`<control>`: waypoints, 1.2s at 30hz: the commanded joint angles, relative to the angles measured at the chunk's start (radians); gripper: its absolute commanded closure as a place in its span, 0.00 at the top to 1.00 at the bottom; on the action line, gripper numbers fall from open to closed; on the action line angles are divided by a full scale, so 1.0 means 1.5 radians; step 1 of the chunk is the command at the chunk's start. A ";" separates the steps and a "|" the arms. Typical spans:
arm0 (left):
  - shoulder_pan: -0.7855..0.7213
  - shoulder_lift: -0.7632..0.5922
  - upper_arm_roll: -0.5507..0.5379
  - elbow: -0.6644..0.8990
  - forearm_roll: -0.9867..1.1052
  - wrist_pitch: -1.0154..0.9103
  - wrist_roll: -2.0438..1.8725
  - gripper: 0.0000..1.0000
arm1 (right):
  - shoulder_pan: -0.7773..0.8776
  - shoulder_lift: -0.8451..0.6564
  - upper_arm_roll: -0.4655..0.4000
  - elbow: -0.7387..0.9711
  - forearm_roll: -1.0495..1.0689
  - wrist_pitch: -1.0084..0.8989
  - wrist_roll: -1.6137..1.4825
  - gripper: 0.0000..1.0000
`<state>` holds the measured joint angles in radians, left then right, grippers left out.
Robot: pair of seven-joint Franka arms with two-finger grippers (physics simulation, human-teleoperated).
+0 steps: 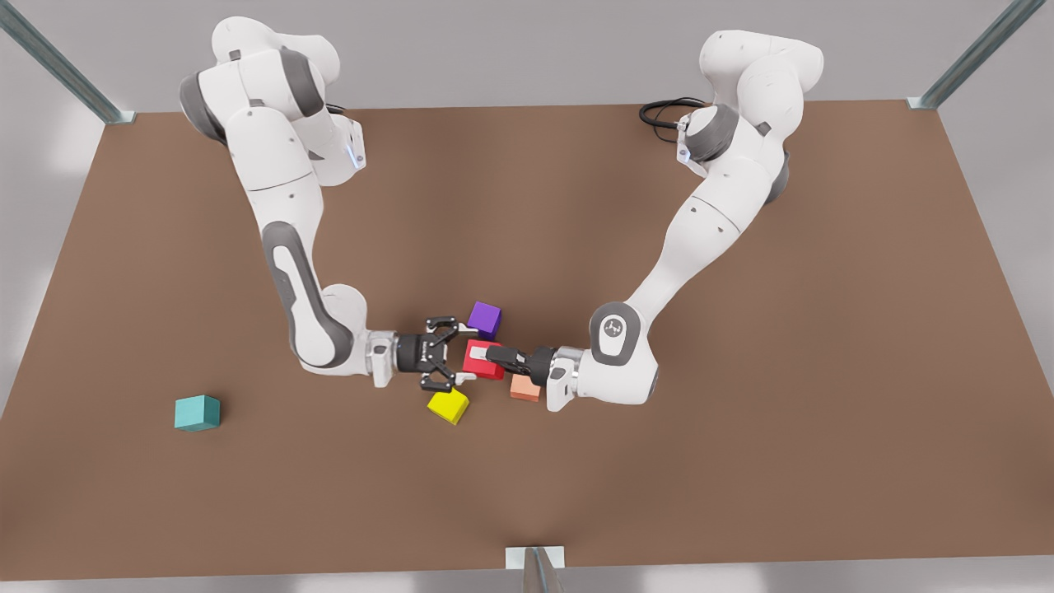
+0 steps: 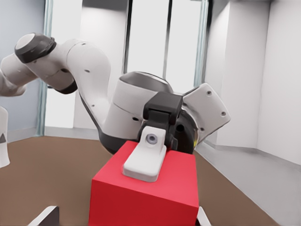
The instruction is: Pick up red wooden cube and pass to hand red wooden cube and place in blue wooden cube
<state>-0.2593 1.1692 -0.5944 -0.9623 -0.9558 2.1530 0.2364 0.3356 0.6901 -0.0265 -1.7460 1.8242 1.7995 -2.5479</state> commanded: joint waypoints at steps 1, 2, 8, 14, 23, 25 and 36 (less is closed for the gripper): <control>0.000 -0.001 0.000 0.000 -0.009 -0.003 0.032 0.59 | 0.005 0.001 0.000 0.000 0.009 0.017 -0.079 1.00; 0.000 -0.001 0.000 0.000 -0.009 -0.003 0.033 0.59 | 0.006 0.002 0.000 0.001 0.010 0.021 -0.079 1.00; 0.000 -0.002 0.000 0.000 -0.009 -0.003 0.032 0.59 | 0.025 0.014 0.000 0.013 0.033 0.038 -0.076 1.00; 0.000 -0.001 0.000 0.000 -0.009 -0.003 0.032 0.59 | 0.029 0.021 0.000 0.021 0.039 0.044 -0.075 1.00; 0.000 0.002 0.000 0.000 -0.010 -0.003 0.034 0.66 | 0.024 0.019 0.012 0.027 0.050 0.046 -0.069 1.00; 0.000 0.002 0.000 0.000 -0.010 -0.003 0.034 0.66 | 0.024 0.020 0.012 0.030 0.050 0.047 -0.069 0.87; 0.000 0.002 0.000 0.000 -0.009 -0.003 0.034 0.93 | 0.021 0.018 0.011 0.033 0.047 0.047 -0.069 0.52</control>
<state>-0.2591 1.1737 -0.5946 -0.9621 -0.9651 2.1531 0.2573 0.3678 0.7188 -0.0108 -1.6950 1.8863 1.8713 -2.6311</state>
